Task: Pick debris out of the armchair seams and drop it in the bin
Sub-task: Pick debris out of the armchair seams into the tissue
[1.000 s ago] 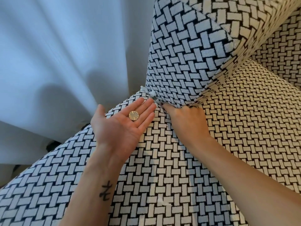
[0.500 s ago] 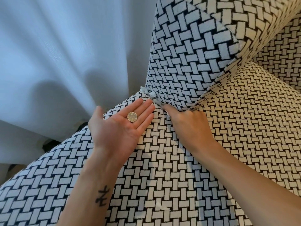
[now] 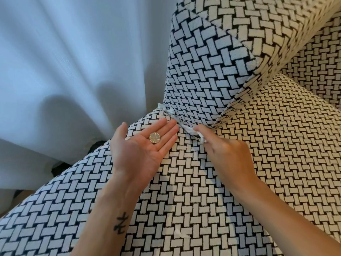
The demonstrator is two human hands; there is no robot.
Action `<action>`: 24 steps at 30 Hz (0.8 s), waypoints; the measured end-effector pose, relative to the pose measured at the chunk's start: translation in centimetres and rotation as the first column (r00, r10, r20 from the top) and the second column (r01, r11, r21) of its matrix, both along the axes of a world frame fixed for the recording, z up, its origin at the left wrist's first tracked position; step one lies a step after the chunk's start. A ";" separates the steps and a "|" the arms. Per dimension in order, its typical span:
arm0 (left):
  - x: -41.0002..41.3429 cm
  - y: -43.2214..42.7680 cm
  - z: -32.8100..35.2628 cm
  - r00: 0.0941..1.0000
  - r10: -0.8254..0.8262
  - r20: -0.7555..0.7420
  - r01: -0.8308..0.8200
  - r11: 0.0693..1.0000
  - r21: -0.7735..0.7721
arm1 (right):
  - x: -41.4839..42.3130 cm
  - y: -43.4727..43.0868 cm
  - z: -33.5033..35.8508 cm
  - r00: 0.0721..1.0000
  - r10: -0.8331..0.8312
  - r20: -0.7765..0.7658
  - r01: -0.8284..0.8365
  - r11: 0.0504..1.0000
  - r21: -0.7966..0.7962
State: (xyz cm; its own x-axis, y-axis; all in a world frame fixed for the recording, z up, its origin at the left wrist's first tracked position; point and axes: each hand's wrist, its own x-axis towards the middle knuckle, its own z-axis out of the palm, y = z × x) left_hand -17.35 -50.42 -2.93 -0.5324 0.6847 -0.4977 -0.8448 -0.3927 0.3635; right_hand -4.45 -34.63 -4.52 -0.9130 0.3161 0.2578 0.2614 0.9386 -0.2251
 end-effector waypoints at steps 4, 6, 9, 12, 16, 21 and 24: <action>0.5 0.5 0.1 0.999 -0.053 -0.006 0.053 0.999 -0.004 | 0.3 -0.4 0.7 0.992 0.012 -0.127 -0.022 0.996 -0.081; 0.7 0.5 0.1 0.997 -0.070 -0.009 0.070 0.997 0.009 | 0.2 -1.1 1.1 0.978 0.082 -0.194 -0.104 0.989 -0.108; 0.7 0.5 0.2 0.996 -0.092 0.002 0.092 0.995 0.049 | -0.3 -1.8 1.0 0.958 0.153 -0.241 -0.183 0.977 -0.108; 0.6 0.5 0.3 0.994 -0.113 -0.001 0.113 0.993 0.040 | -0.7 -2.2 0.3 0.952 0.215 -0.218 -0.239 0.967 -0.089; 0.8 0.7 0.7 0.991 -0.134 -0.021 0.134 0.991 -0.007 | -1.1 -2.9 -0.2 0.959 0.238 -0.156 -0.260 0.955 -0.141; 0.7 0.9 0.8 0.995 -0.100 -0.022 0.099 0.995 -0.034 | -1.2 -2.9 0.3 0.968 0.226 -0.112 -0.244 0.950 -0.193; 0.6 0.9 0.8 0.998 -0.058 -0.022 0.057 0.998 -0.039 | -1.0 -2.7 0.6 0.975 0.205 -0.089 -0.219 0.954 -0.203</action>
State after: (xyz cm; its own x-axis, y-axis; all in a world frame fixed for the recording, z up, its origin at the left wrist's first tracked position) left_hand -16.74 -49.56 -2.08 -0.5042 0.6951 -0.5124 -0.8569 -0.3288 0.3971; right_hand -5.47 -37.29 -3.93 -0.9481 0.1704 0.2684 0.0392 0.9004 -0.4333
